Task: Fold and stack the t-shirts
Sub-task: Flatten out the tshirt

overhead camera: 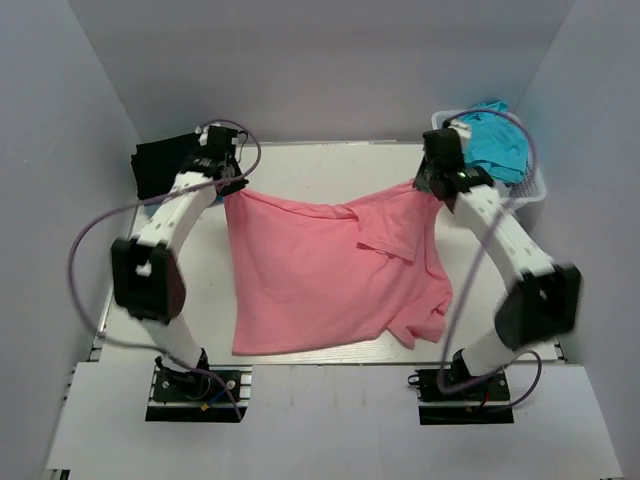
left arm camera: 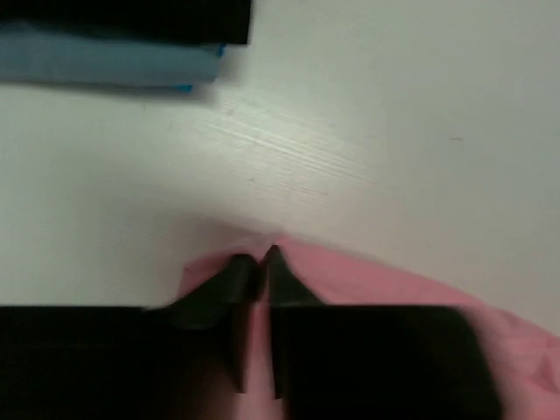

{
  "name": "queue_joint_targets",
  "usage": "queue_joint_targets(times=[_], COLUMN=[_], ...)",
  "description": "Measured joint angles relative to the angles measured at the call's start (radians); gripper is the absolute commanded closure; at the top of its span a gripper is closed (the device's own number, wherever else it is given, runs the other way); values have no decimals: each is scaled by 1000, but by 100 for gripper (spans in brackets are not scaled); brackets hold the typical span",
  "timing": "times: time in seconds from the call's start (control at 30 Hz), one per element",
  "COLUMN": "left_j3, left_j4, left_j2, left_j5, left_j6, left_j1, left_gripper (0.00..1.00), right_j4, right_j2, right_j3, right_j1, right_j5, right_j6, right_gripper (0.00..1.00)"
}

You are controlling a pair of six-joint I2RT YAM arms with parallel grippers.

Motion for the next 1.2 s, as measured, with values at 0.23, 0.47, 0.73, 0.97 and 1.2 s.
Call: queue_joint_targets(times=[0.23,0.47,0.73,0.97,1.2], left_j3=[484,454,46,-363,-607], left_j4=[-126,-151,-83,120,187], left_j2=[611,564,192,-44,-63], left_j5=[-29,-35,154,435,510], left_j6=[-35,-18,0,-74,-140], left_j1=[90,121,78,2,-45], left_gripper=[0,0,0,0,0], right_j4=[-70,-62,1,13,34], right_j2=[673,631,208,-6,-83], right_j3=[509,474,1,-429,-681], right_j1=[-92,-94,-84,-84,-60], right_j5=[-184,-298,-394,-462,-514], right_j6=[-58,-111,-74,-11,74], right_gripper=[30,10,10,10,10])
